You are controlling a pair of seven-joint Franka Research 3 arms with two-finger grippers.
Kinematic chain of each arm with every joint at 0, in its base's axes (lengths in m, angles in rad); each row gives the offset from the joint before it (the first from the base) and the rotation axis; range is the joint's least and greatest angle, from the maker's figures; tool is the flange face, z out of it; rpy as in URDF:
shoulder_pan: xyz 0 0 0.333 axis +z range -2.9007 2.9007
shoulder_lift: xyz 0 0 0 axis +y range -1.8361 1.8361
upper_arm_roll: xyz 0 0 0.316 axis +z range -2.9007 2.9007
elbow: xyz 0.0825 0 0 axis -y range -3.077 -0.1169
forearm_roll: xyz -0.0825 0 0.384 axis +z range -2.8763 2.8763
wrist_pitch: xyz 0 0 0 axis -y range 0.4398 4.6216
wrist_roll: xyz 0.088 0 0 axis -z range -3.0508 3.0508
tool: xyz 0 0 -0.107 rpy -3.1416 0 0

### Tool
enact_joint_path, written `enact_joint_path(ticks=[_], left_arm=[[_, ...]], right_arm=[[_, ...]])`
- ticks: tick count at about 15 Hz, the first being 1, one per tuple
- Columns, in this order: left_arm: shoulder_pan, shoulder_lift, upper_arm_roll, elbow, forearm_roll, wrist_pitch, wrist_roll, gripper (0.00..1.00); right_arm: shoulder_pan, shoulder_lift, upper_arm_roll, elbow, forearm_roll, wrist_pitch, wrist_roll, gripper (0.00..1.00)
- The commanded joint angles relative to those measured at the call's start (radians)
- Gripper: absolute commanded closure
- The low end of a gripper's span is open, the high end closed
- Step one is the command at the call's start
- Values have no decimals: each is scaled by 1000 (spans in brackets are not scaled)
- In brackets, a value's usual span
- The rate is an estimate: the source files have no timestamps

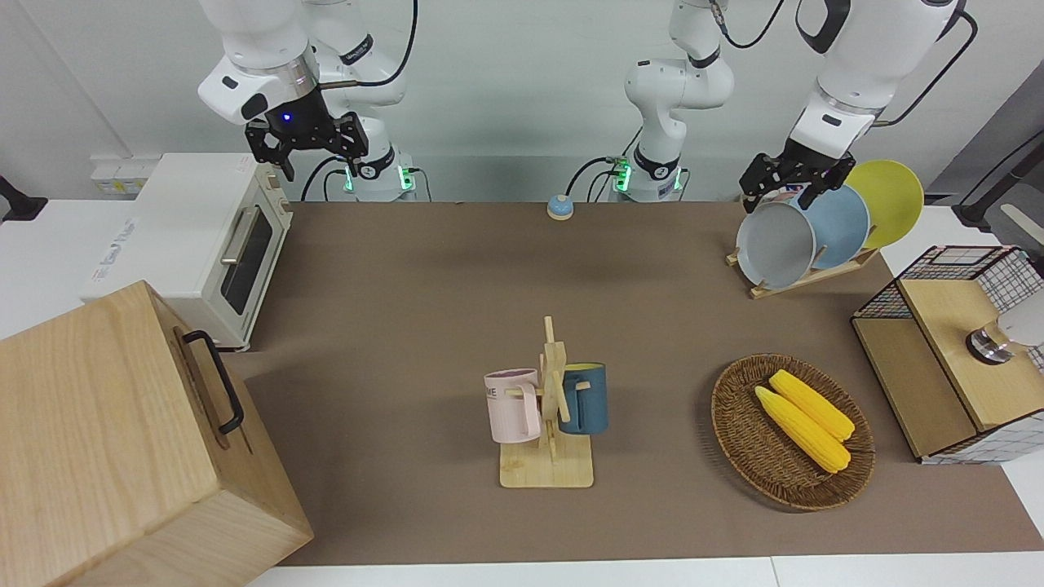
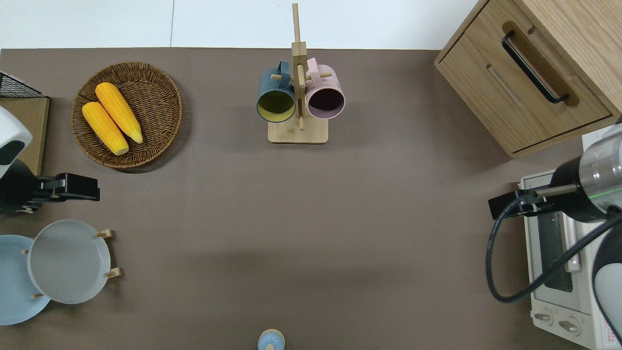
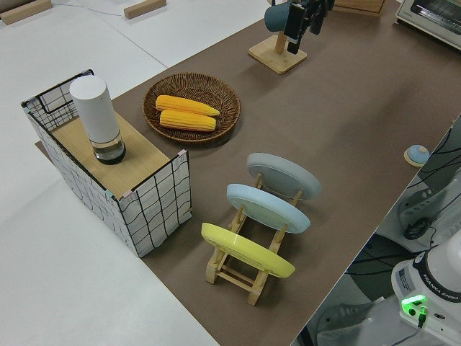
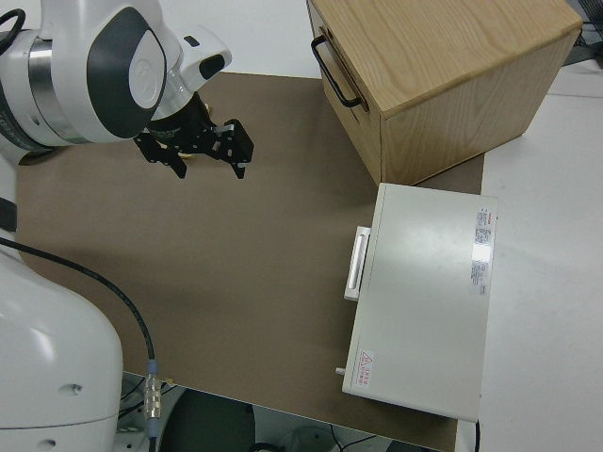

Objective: Pick gray plate from low plate rack and place it on table with left arm
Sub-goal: 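Move the left gripper down to the gray plate in the low rack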

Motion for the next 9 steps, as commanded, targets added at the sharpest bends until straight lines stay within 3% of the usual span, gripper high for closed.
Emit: enact_joint_path(ticks=[1,5,9], left_arm=[[-2,11,-1,8,5,-19,-43,5],[-3,7,-1,-9,31,-19,-54,7],[-14,-38,-9,-114,212,-2,-45,7]], right_arm=[[-15,-5,7,6,3,-15,-3,11],[-15,-5,7,6,3,-15,-3,11],[-15,-5,7,6,3,-15,-3,13]])
